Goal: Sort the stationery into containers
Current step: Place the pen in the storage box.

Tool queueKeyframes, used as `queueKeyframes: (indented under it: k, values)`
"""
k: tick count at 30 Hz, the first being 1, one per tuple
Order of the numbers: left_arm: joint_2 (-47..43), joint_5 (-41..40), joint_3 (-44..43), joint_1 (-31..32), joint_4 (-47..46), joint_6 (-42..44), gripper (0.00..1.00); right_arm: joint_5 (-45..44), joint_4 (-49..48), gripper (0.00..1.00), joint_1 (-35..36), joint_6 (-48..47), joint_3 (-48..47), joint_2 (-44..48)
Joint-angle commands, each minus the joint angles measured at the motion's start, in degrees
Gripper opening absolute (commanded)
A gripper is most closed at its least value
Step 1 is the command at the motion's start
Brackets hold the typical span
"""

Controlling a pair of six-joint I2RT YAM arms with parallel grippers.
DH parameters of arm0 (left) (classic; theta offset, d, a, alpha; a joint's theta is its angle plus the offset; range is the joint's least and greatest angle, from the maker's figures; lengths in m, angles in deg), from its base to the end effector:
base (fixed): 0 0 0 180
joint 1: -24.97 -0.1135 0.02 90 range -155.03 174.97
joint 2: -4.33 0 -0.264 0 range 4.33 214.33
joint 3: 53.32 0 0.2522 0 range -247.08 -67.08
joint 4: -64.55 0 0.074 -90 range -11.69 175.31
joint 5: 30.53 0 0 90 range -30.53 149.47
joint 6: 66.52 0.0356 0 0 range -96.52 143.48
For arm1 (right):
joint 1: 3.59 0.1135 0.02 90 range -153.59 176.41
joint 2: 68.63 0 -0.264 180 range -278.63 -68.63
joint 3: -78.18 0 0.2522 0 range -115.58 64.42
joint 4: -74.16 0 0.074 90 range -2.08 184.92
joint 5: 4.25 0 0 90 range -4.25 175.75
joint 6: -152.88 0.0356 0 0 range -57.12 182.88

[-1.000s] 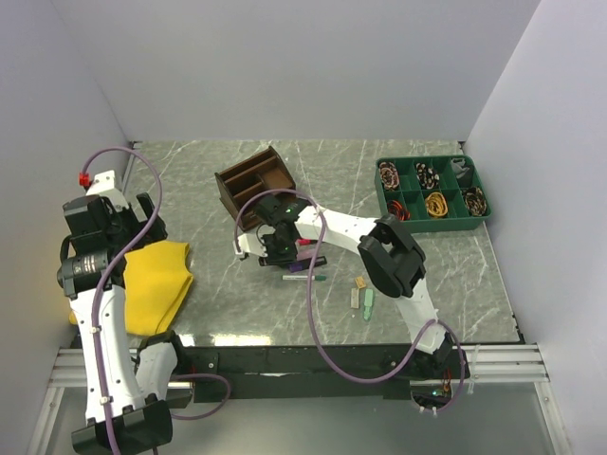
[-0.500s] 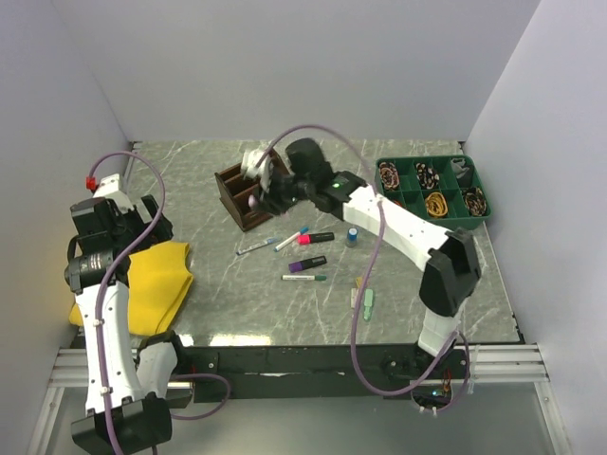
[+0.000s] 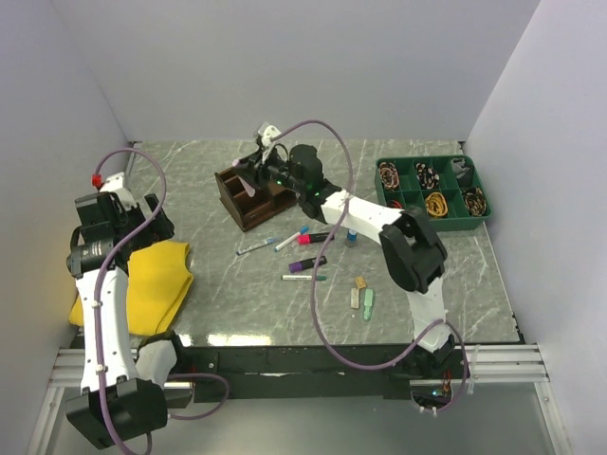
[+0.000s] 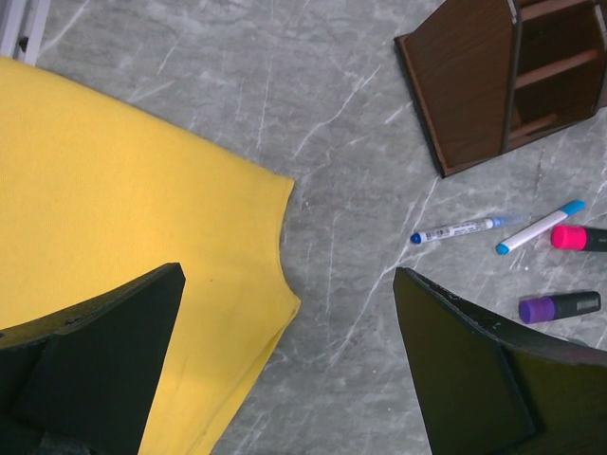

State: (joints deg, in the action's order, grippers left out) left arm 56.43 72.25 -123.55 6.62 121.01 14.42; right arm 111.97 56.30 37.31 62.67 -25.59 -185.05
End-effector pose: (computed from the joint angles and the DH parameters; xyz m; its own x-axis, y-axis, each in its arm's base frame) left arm 0.1760 0.0501 0.3329 -0.5589 -0.3472 -0.7531 -0.2332 0.9373 -0.2590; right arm 0.3593 0.3321 0.3043 0.0720 0.0580 -0.9957 -0.9197 0.3902 -0.0438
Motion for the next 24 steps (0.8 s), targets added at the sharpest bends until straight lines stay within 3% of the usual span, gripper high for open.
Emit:
queueKeyframes:
  k: [1,7,24]
  values:
    - [1.1,0.0,-1.5,-0.2,-1.7,1.0,0.99,-10.9,-17.1,0.00,0.8,0.7,-1.7,-2.2]
    - [3.0,0.0,-1.5,-0.2,-2.5,1.0,0.99,-21.3,-23.3,0.00,1.0,-1.7,-1.1,-5.0]
    - [4.8,0.1,-0.4,-0.2,-4.5,0.3,0.99,-28.3,-27.4,0.00,3.0,-4.1,0.3,-9.3]
